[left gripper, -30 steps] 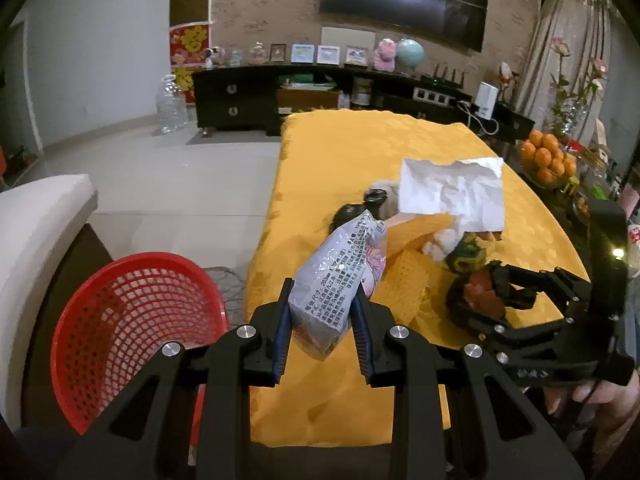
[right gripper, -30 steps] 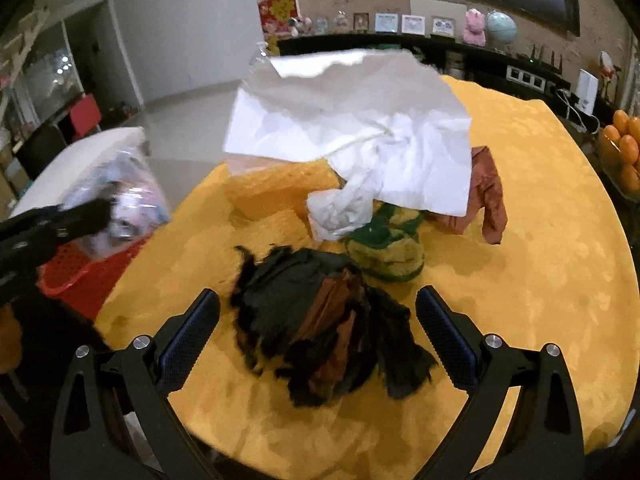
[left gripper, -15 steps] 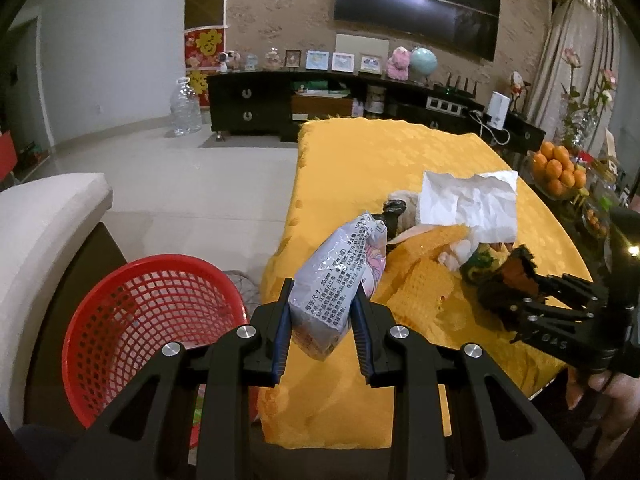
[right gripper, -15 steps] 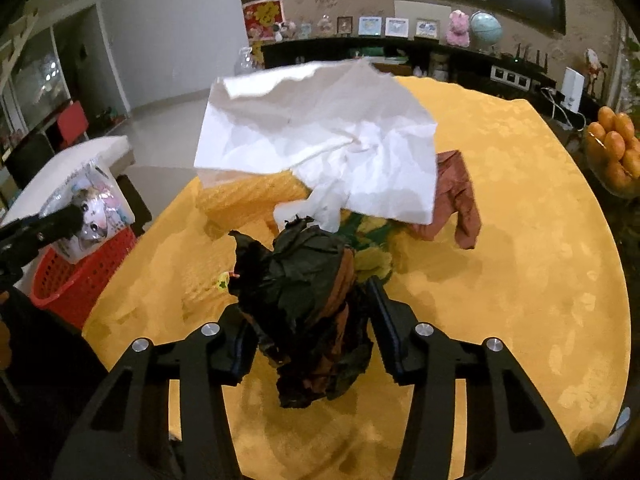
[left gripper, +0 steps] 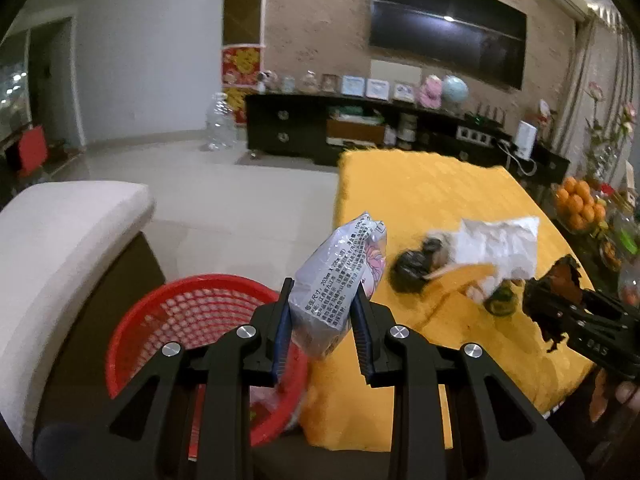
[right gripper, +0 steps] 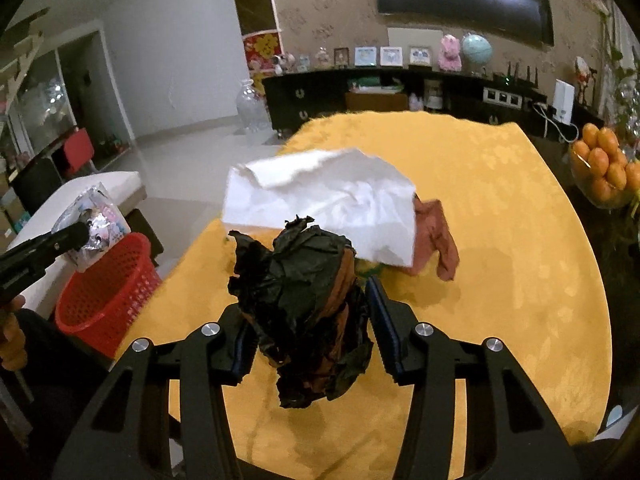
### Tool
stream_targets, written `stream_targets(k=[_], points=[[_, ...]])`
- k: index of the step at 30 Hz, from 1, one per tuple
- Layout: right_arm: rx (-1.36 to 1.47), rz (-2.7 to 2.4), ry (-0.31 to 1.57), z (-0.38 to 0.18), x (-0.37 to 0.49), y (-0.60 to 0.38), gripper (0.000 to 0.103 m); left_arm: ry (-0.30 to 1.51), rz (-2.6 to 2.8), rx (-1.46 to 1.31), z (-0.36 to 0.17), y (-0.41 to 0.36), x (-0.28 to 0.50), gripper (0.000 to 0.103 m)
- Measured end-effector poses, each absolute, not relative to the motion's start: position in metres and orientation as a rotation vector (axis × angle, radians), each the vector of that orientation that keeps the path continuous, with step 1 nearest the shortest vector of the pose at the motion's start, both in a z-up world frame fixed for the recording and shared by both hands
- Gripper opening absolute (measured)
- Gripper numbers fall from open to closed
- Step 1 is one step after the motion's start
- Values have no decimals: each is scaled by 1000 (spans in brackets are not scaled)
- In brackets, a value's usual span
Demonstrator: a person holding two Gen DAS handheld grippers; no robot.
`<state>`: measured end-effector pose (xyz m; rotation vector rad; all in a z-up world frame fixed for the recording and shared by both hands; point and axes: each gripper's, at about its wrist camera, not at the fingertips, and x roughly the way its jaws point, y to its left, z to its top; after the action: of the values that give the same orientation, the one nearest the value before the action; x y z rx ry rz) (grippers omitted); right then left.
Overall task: Collect trash
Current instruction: 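Carry both items over the red wastebasket and open both tools to drop them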
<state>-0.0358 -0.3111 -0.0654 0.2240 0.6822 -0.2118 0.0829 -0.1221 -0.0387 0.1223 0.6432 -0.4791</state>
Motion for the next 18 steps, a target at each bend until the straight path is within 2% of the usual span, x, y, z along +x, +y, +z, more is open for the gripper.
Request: stream_targets(k=[18], points=[[142,-63,633,-19,25,-243,48,611,-286,14,-17,-48,102,26]])
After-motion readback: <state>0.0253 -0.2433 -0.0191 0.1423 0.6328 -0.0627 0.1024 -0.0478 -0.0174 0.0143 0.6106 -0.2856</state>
